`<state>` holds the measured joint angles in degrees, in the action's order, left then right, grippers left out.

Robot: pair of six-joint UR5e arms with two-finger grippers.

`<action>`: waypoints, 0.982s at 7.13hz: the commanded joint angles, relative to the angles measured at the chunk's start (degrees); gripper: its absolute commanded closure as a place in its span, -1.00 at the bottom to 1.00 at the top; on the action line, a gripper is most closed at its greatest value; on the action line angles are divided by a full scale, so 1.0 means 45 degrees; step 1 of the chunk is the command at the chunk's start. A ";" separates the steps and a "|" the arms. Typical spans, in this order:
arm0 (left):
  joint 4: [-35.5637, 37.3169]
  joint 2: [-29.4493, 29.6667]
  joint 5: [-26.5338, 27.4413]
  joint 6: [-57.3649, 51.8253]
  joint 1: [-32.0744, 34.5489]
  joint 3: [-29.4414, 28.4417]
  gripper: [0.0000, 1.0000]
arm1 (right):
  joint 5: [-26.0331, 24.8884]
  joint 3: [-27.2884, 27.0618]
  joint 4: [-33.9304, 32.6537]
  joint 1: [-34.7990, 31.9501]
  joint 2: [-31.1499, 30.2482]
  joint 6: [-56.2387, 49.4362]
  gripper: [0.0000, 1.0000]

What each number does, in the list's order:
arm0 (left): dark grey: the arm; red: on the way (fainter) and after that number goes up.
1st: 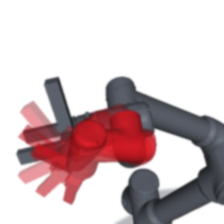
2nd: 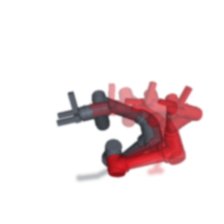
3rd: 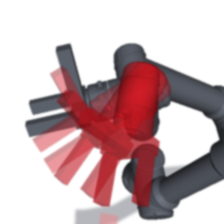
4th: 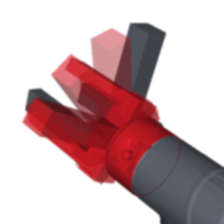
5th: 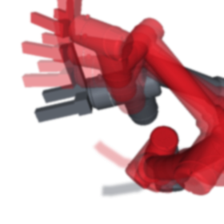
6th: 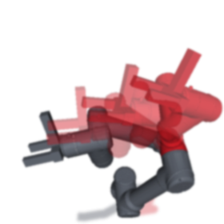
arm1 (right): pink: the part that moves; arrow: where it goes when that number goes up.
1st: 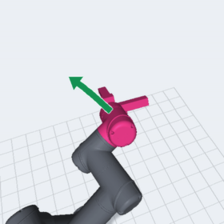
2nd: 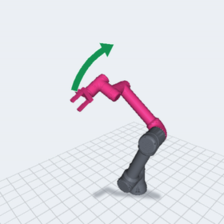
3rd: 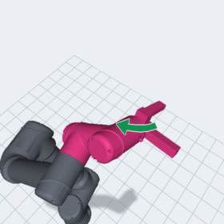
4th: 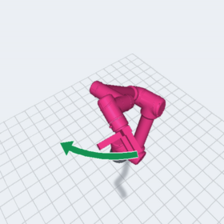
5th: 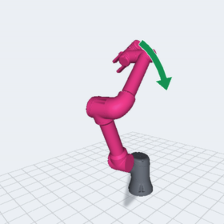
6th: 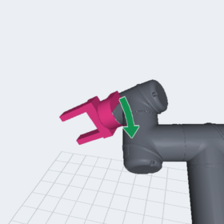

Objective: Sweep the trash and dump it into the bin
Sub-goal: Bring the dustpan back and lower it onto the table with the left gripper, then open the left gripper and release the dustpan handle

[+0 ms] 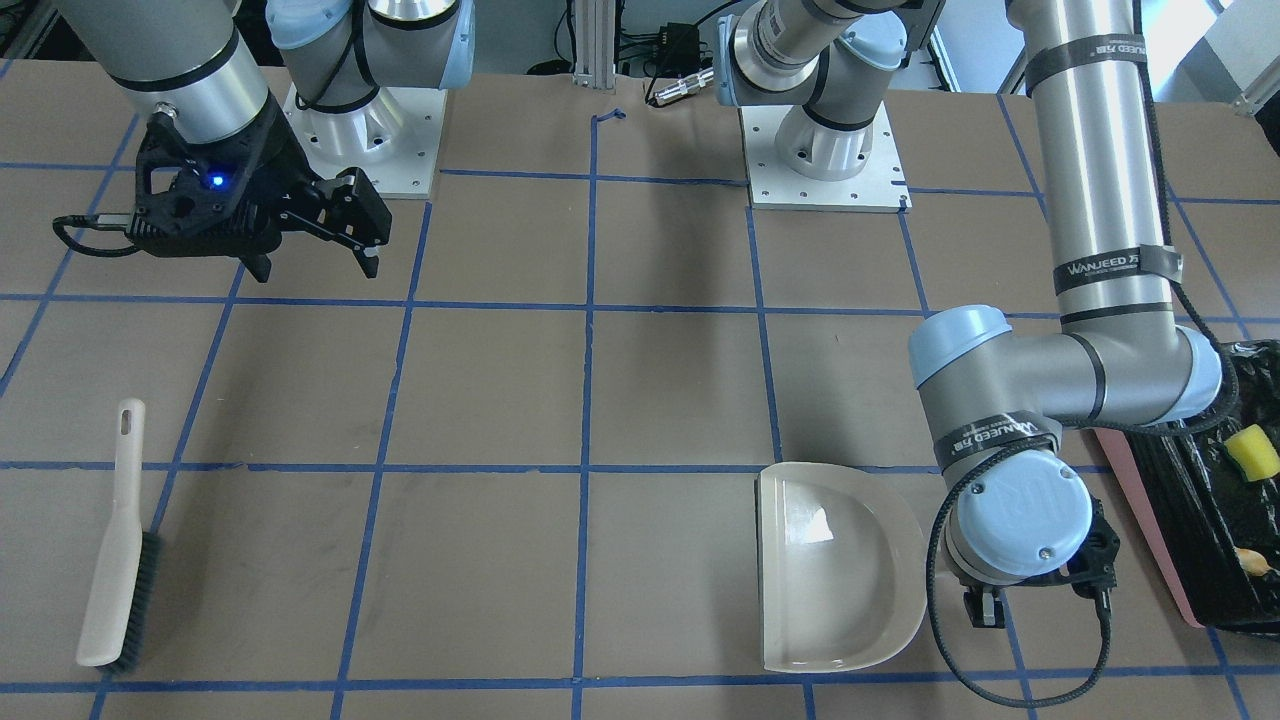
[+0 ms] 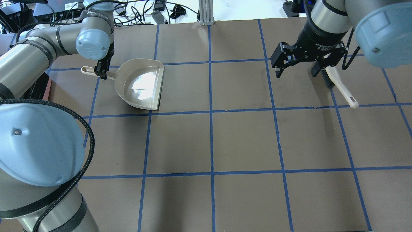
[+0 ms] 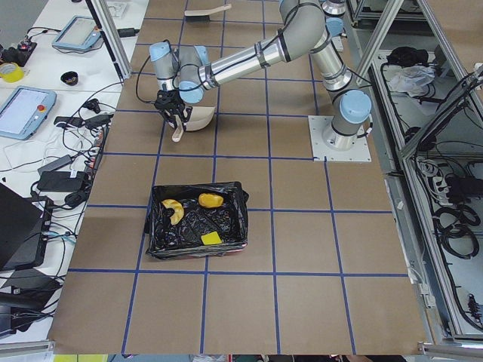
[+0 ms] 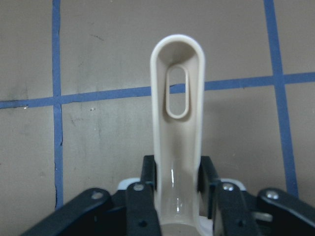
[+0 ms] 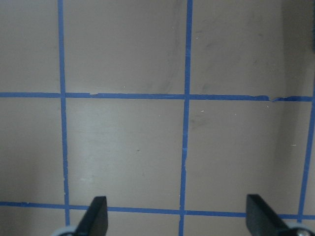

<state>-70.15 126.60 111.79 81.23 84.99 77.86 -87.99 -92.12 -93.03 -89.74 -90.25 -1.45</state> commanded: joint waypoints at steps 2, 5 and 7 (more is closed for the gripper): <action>0.0022 -0.0242 0.0022 -0.0004 0.0000 0.0178 -0.43 | -0.0257 0.0022 0.0321 0.0000 -0.0527 0.0028 -1.00; 0.1047 -0.0418 0.0235 -0.0082 -0.0136 -0.0037 -0.93 | -0.0251 0.0041 0.0806 0.0000 -0.1017 0.0029 -1.00; 0.1716 -0.0613 0.0627 -0.0684 -0.0389 -0.0192 -1.00 | -0.0251 0.0662 0.1548 0.0000 -0.0921 0.0029 -1.00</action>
<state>-64.76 124.45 113.83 79.78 84.05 77.45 -89.17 -90.91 -88.30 -89.71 -94.64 -1.32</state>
